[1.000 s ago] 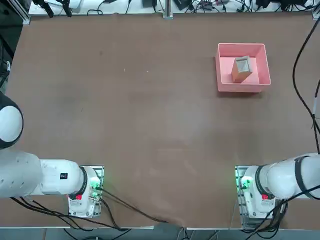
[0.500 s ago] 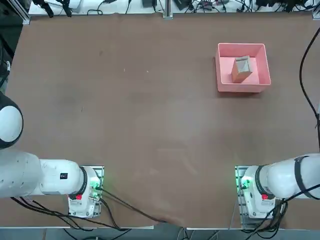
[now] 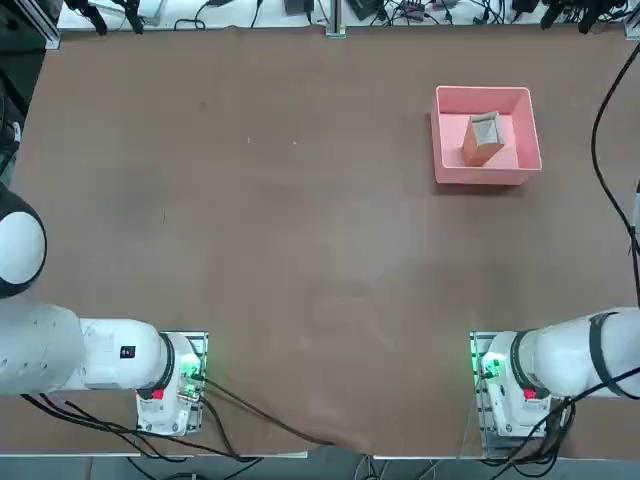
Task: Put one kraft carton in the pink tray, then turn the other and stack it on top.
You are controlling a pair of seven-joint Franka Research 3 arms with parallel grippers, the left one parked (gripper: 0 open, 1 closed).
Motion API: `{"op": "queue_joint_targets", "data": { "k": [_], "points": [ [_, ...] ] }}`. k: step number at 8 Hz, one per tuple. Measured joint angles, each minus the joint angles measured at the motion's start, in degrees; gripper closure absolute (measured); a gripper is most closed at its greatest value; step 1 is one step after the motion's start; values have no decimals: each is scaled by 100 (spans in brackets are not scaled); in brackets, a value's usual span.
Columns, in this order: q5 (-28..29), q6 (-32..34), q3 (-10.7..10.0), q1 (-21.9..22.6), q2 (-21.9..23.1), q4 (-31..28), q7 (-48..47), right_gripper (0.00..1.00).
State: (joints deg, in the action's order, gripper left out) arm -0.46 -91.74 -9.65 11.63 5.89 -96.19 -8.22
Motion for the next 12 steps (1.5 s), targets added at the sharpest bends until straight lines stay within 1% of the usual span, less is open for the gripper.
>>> {"op": "queue_joint_targets", "data": {
  "k": [1, 4, 7, 8, 9, 12],
  "points": [
    [-51, 0, 63, 12, 81, -46, 86, 0],
    [-56, -7, 111, 70, 229, -135, 352, 0],
    [-33, -20, 122, 98, 215, -136, 878, 0],
    [91, -40, 115, 98, 210, -130, 971, 0],
    [236, -50, 110, 97, 197, -101, 991, 0],
    [274, -36, 108, 96, 139, -33, 990, 0]
  ]
}}
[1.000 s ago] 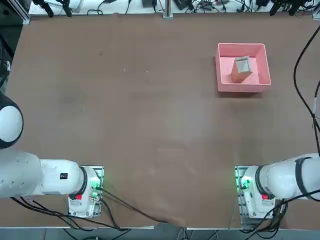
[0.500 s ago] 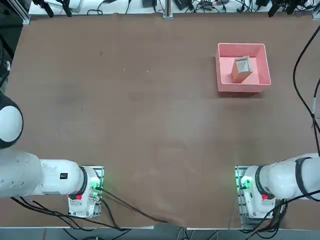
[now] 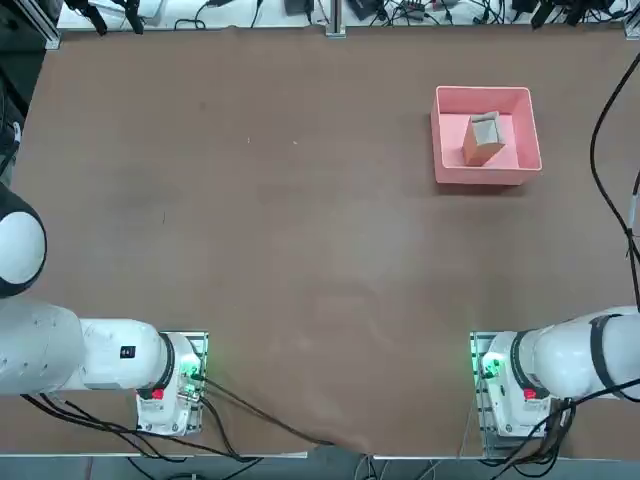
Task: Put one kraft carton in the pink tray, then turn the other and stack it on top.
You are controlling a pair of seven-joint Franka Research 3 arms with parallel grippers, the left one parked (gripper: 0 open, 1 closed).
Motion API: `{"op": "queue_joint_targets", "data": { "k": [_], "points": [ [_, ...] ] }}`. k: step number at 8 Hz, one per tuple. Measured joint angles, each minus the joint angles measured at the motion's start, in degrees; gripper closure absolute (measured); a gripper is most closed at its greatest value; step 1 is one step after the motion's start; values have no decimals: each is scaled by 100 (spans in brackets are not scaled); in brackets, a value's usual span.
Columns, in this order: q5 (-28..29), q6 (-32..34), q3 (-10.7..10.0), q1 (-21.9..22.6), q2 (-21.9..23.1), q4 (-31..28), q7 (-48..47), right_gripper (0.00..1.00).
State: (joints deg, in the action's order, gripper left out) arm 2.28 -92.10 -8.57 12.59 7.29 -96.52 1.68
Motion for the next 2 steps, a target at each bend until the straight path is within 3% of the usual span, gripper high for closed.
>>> {"op": "queue_joint_targets", "data": {
  "k": [2],
  "points": [
    [-24, 93, -10, -2, -55, 0, 87, 0]
  ]
}}
